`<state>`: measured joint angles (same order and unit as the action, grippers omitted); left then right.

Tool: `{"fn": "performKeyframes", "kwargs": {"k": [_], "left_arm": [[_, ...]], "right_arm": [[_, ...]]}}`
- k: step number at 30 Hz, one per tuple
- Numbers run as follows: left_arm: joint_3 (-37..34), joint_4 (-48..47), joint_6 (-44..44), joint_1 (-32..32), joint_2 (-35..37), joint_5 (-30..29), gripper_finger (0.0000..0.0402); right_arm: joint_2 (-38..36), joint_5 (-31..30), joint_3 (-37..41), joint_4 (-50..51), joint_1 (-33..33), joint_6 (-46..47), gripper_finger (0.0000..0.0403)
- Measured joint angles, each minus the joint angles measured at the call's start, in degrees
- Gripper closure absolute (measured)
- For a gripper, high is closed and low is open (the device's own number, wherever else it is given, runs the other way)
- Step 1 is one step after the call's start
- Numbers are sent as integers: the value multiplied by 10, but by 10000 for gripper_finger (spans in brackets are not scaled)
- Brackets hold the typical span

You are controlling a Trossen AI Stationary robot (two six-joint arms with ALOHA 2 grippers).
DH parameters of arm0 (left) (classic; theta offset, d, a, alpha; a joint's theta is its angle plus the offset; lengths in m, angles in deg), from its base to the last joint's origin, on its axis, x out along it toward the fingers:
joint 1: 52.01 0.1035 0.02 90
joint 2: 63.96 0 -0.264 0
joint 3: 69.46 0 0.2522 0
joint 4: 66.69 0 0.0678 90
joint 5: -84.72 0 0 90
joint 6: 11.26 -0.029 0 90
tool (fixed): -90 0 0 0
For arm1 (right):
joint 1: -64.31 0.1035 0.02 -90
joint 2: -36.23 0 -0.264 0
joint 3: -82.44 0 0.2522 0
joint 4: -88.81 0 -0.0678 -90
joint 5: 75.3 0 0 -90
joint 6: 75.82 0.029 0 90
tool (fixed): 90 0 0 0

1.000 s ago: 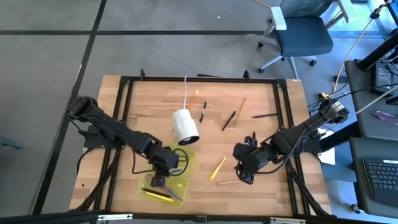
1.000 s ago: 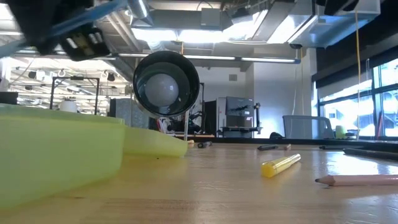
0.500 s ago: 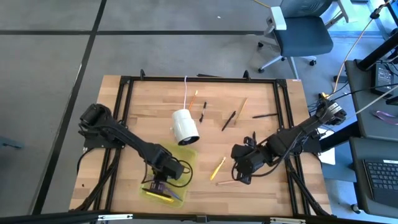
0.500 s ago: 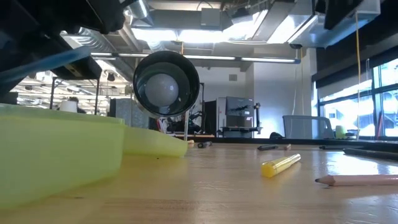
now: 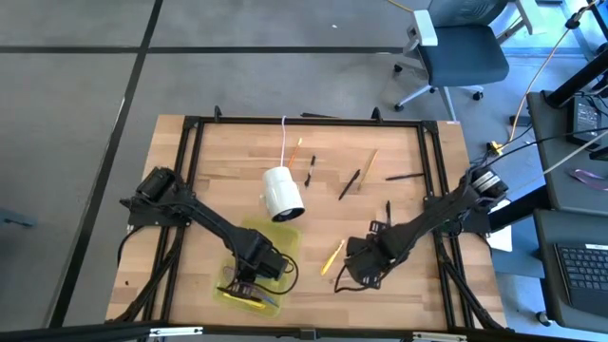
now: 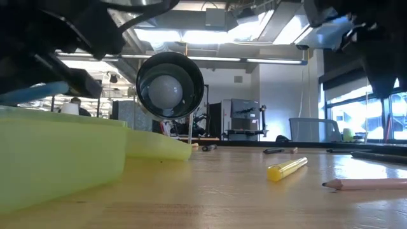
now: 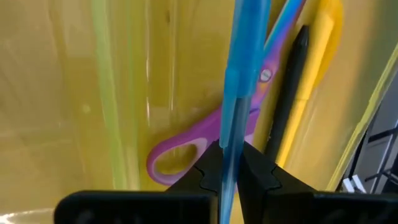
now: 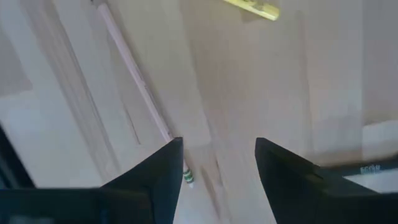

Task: Pick & place school supplies into a supply box
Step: Put the blue pen into the supply box

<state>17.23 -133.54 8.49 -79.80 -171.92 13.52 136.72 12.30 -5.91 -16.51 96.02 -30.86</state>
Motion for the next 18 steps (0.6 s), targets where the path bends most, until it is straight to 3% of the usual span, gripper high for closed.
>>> {"fn": "performKeyframes", "kwargs": {"k": [9, 18], "left_arm": [[0, 5, -2, 2, 1, 32, 380], [0, 6, 5, 2, 1, 32, 365]], "right_arm": [[36, -98, 0, -60, -11, -166, 201], [69, -76, 0, -163, -58, -280, 201]]}}
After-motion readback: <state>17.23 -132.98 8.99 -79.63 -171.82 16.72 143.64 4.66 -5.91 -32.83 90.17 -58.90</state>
